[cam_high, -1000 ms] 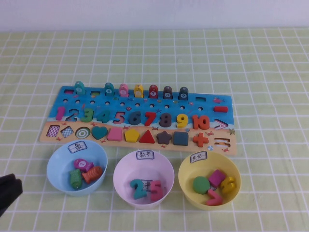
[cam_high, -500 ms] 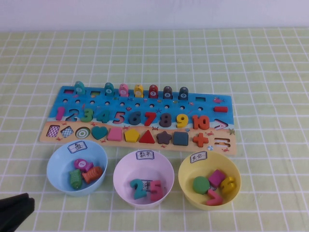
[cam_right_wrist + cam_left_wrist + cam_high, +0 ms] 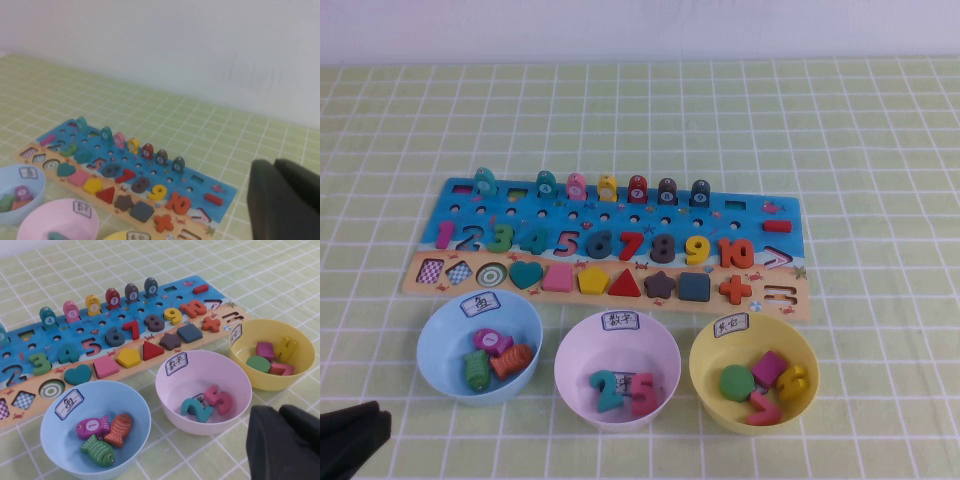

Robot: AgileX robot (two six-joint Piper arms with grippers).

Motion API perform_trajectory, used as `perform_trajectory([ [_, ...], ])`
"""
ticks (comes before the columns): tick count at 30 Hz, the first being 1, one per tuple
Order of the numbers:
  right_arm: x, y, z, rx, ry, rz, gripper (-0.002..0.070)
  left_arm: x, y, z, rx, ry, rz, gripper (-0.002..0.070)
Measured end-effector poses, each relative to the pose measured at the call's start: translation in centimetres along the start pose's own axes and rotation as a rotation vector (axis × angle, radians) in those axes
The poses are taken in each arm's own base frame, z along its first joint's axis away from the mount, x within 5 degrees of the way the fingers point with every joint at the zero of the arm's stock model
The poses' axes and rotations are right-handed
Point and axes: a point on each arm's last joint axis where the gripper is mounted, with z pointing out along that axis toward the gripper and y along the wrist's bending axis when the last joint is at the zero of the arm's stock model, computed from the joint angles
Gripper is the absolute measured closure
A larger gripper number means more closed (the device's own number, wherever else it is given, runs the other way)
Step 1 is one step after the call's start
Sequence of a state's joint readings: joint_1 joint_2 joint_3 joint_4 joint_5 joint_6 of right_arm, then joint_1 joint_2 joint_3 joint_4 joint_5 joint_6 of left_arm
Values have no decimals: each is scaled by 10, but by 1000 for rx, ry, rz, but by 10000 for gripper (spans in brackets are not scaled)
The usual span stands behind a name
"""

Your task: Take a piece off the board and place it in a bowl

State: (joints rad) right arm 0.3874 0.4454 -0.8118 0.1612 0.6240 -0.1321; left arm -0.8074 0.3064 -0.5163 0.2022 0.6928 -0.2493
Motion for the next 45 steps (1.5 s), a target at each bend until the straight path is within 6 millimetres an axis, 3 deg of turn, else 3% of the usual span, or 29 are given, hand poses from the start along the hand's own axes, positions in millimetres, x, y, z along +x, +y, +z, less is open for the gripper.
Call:
perform_trajectory([
  [8,15,-12,-2,117,175,-154,694,0,0,0,-1,3,-1,678],
  [14,19,-11,-3,110,177,-171,694,0,0,0,-1,4,-1,678],
  [17,26,-10,8,92,113,-165,694,0,0,0,-1,4,-1,678],
  [23,73,-16,24,158,-55,-122,694,0,0,0,-1,4,-1,678],
  [29,135,-23,17,302,-87,-64,694,0,0,0,-1,4,-1,678],
  [32,157,-24,13,363,-101,-60,694,0,0,0,-1,4,-1,678],
  [37,184,-26,12,419,-94,-52,694,0,0,0,-1,4,-1,678],
  [45,204,-27,17,418,-21,-33,694,3,1,0,-8,31,-1,678],
])
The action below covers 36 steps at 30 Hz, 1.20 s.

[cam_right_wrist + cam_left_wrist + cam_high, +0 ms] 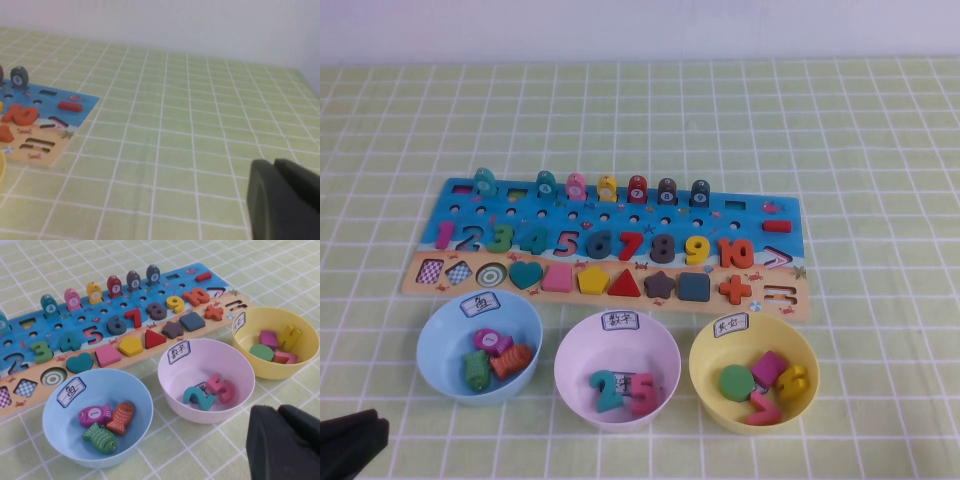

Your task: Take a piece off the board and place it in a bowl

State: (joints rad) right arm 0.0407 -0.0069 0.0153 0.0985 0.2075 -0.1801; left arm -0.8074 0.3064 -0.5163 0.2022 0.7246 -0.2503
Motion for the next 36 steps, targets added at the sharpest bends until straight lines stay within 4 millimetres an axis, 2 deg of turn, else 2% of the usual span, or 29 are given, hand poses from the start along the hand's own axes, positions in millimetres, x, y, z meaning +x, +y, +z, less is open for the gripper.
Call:
perform_trajectory([
  [12,17,3,0,-20,159,115,694,1,0,0,-2,6,0,678],
  [36,17,3,0,-20,165,127,694,2,2,-2,-15,-9,9,678],
])
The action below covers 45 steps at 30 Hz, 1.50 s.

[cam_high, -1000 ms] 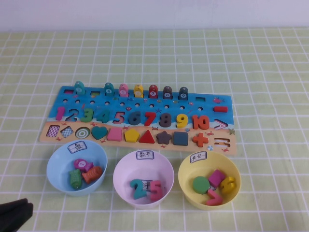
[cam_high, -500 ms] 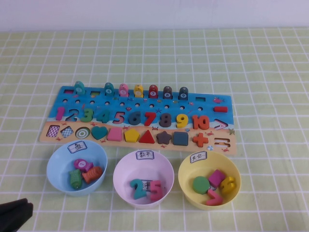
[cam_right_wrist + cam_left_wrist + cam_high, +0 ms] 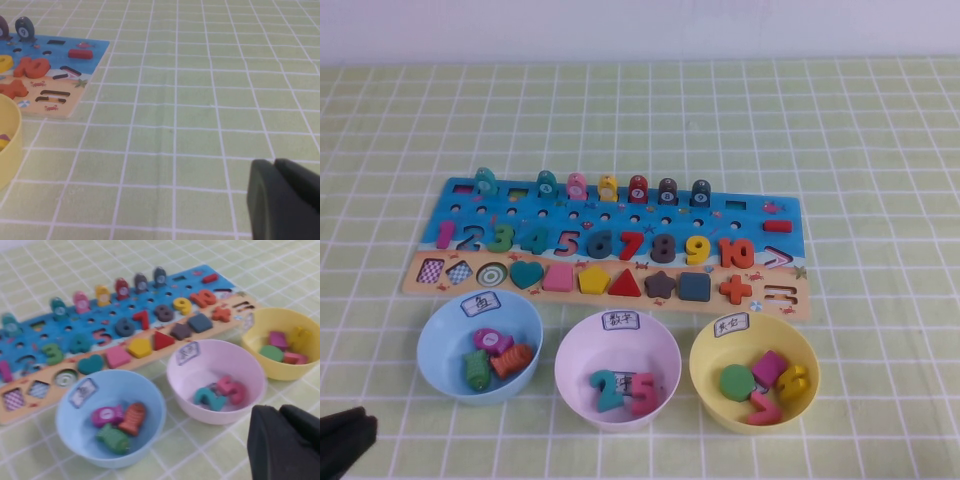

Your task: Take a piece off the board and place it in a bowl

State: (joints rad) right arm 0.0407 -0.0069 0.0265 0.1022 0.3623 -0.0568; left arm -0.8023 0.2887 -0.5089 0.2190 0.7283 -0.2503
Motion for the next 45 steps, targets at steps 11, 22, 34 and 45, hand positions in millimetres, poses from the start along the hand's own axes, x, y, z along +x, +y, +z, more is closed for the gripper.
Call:
perform_trajectory([
  [11,0,0,0,0,1,2,694,66,16,23,-242,-119,150,678],
  [22,0,0,0,0,3,3,694,114,24,39,-437,-133,30,678],
  [34,0,0,0,-2,3,6,694,123,26,40,-500,-98,-117,678],
  [45,0,0,0,-2,1,6,694,123,25,40,-491,-101,-128,678],
])
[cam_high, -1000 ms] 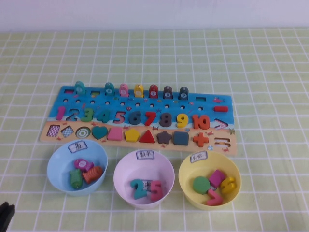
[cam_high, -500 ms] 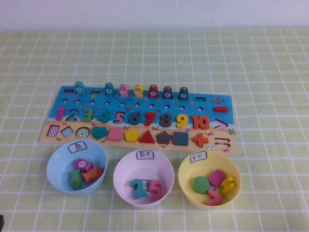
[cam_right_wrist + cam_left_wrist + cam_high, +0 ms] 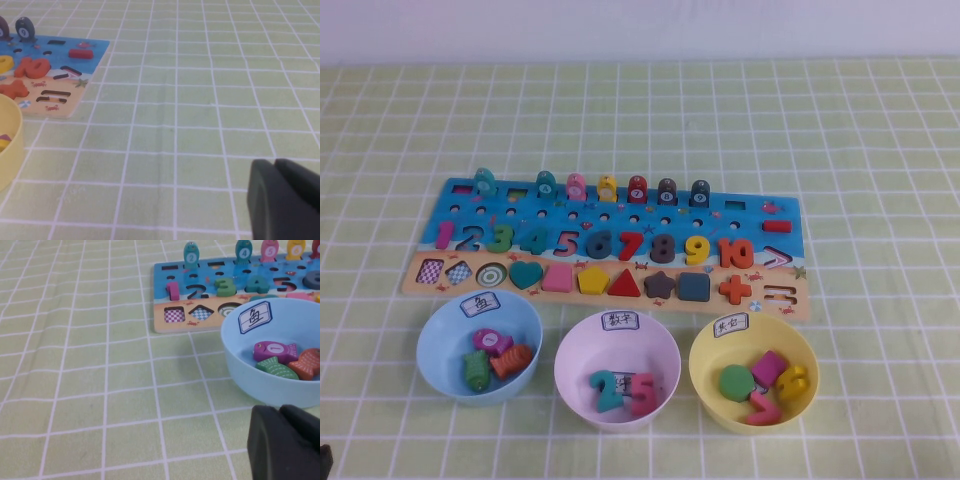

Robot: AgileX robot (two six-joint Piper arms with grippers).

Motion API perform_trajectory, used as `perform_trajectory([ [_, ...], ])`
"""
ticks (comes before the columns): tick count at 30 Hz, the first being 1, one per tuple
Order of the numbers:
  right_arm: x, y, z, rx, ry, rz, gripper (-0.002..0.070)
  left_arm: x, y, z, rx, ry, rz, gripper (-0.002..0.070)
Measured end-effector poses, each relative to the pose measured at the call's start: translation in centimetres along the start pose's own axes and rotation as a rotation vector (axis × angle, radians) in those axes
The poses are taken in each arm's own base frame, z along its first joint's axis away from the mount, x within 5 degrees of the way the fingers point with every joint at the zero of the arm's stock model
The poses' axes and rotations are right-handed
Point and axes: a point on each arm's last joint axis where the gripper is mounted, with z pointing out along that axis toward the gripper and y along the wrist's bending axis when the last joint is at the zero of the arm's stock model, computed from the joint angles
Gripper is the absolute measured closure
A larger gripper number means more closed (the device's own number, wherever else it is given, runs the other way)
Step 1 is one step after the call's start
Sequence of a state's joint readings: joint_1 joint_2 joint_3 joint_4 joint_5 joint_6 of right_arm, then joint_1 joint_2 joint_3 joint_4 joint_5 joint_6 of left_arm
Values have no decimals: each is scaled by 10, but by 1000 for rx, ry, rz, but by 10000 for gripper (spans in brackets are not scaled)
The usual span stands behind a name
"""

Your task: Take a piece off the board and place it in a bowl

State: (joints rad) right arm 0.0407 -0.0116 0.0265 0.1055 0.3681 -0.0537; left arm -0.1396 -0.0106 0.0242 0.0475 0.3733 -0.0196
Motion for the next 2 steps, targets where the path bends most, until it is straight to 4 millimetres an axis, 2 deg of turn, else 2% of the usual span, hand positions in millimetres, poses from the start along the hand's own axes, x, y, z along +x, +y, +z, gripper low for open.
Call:
perform_trajectory([
  [2,0,0,0,0,0,0,694,0,0,0,0,0,0,678],
])
